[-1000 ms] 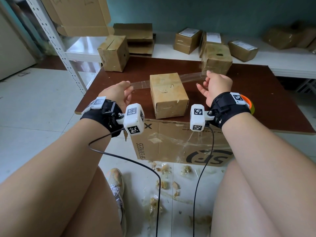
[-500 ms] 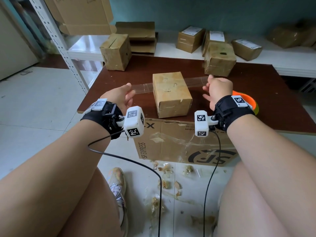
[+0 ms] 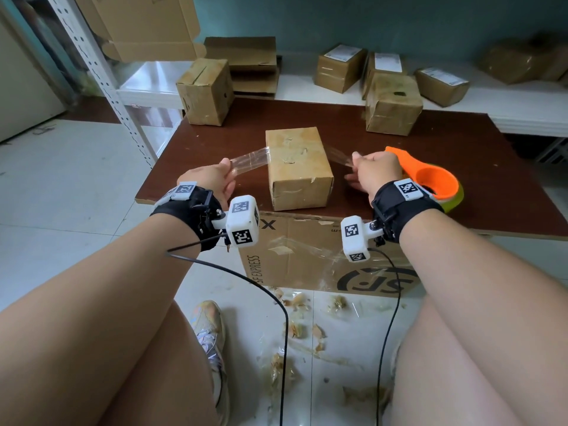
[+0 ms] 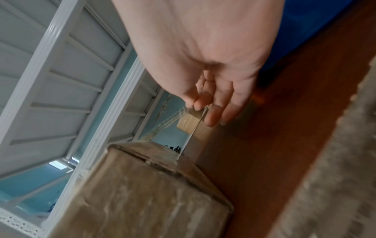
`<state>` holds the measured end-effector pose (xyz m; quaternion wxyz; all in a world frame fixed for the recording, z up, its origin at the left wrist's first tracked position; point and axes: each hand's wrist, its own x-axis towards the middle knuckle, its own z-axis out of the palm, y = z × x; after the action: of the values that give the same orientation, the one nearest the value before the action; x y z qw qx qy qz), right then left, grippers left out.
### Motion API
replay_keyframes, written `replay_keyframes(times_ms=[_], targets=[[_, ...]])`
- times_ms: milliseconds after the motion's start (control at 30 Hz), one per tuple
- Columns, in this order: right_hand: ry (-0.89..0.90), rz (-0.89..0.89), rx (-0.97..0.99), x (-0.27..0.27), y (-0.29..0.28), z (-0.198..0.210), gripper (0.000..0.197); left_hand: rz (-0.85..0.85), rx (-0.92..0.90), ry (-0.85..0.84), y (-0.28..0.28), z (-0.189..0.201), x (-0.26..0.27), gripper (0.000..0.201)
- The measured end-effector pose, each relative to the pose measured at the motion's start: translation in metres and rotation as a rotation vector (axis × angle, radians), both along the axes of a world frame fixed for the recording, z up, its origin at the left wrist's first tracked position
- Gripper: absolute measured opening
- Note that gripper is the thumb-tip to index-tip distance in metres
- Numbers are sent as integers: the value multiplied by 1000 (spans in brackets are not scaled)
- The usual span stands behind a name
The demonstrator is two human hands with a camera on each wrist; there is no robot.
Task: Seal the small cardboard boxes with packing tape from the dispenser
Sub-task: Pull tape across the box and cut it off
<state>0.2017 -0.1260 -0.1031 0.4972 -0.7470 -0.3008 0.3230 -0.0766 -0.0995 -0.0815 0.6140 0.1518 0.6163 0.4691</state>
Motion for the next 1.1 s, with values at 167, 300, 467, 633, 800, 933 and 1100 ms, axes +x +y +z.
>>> replay_keyframes(times_ms=[167,300,467,633,800,933,1100], targets=[[113,37,-63,-16,-5,-4,31,14,38,129,7,-10,-3,13],[162,25,-105,-20,-9,-4,25,11,79,221,8,-21,0,14],[167,32,-246,-34,-13,-5,33,25,189,344,0,-35,13,15],[147,99,-297,-41,-14,-3,30,-78,206,540,-8,-32,23,15],[-13,260,-281,-37,-15,-9,33,-118,229,733,-14,-29,32,13],[-135,218,-386,-46,-4,-6,30,-190,239,873,-15,-24,36,11],[-434,268,-466,-56,-5,-4,39,-260,237,870,-13,-23,44,10]])
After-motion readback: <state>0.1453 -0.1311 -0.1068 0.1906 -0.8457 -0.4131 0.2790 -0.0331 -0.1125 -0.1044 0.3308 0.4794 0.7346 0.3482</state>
